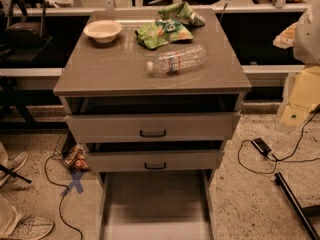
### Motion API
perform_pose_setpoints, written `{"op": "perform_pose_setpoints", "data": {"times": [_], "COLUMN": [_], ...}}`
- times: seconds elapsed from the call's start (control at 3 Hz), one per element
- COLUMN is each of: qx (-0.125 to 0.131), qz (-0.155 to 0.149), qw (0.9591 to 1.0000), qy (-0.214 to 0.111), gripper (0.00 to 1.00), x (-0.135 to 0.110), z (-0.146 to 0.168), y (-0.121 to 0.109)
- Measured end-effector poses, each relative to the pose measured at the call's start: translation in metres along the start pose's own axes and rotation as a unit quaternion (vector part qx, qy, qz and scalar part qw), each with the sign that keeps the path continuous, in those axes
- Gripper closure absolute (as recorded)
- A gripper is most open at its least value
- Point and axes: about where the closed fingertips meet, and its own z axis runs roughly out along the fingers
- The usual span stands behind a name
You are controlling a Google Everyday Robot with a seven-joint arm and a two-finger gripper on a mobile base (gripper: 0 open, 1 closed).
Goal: Place water bottle into bottom drawer
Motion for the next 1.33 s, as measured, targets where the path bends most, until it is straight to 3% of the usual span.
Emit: {"op": "perform_pose_setpoints", "data": {"times": [0.33,0.67,1.0,1.33], "qx": [0.007,0.027,0.045,0.043], "qz": [-0.006,-0.059,-0.129,-0.171], "qw": [0.9999,0.9978,0.9906,0.9843], "qy": [-0.005,-0.014,-0.011,-0.008], "gripper": [0.0,0.0,0.0,0.0], "x": [-0.004,-0.037,-0.093,-0.136], "z": [0.0,0.014,0.049,0.083], "y": [-0.005,-0.04,-0.088,-0.115]}}
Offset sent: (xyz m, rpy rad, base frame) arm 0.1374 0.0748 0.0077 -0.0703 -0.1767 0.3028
